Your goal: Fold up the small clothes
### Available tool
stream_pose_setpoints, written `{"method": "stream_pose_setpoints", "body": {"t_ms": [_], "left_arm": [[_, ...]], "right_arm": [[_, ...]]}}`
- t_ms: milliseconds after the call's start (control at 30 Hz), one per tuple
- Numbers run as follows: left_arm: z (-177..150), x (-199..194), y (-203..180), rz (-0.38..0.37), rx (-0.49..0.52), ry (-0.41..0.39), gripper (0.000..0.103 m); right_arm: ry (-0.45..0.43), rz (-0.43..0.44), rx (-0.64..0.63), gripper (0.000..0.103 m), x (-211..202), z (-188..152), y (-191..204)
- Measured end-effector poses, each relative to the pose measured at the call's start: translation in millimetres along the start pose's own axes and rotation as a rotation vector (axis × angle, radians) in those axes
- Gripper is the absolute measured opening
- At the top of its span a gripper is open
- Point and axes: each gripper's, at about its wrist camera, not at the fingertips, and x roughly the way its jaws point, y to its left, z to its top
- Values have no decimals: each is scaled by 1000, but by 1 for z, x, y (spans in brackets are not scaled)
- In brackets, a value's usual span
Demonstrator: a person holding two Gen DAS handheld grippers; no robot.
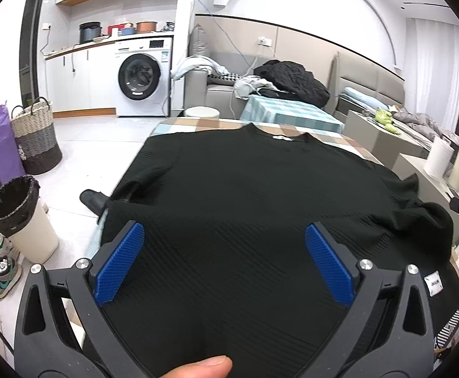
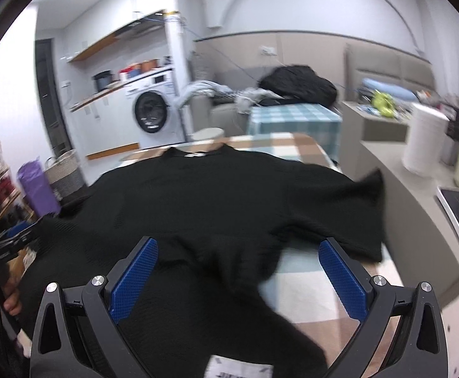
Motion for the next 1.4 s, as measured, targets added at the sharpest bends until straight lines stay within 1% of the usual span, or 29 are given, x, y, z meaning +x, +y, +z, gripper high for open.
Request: {"method": "stream_pose_setpoints", "body": {"t_ms": [67,133,200,233,300,367,433,533,567,633,667,833,900,933,967,1000,1033,1100,1167,1267,1300,1400], "left_arm": [[5,1,7,14,-5,-1,102],[9,3,14,25,-14,-1,102],[14,9,18,28,-19,0,102],[15,12,21,33,-24,4,102],[18,16,27,37,-37,8,102],[23,22,34,40,-59,16,102],[27,30,35,41,-69,26,102],[31,39,34,48,-67,40,102],[33,45,32,50,-65,47,102],[33,53,27,55,-63,63,102],[35,59,24,55,-62,70,102],[45,83,17,59,-77,91,102],[49,90,15,61,-82,96,102],[51,94,13,61,-83,96,102],[53,97,12,61,-83,97,102],[54,98,11,61,-81,95,102],[55,99,10,61,-79,92,102],[58,102,8,56,-74,90,102],[59,105,7,51,-70,91,102],[60,110,6,45,-61,91,102],[60,111,7,39,-62,91,102],[62,114,10,30,-75,90,102]], "right_arm": [[21,-24,61,103,5,3,-18],[51,-41,155,103,12,5,-42],[78,-57,243,95,20,7,-65],[90,-67,271,93,23,6,-74],[110,-53,339,87,29,5,-93],[140,-34,416,86,36,2,-111],[173,-15,520,82,44,-1,-133],[206,17,626,80,55,-7,-156],[215,31,668,75,59,-10,-165],[229,40,725,74,64,-13,-174],[226,41,745,71,66,-13,-179],[199,21,784,68,77,-2,-189],[201,-40,781,54,83,4,-189],[209,-72,780,50,86,7,-188],[212,-96,779,44,88,10,-188],[212,-117,781,35,89,10,-187],[217,-146,784,29,91,12,-188],[218,-187,789,13,91,13,-190],[203,-206,777,9,88,14,-188],[179,-224,689,8,87,29,-180],[176,-227,643,8,87,39,-175],[141,-189,493,8,93,79,-149]]}}
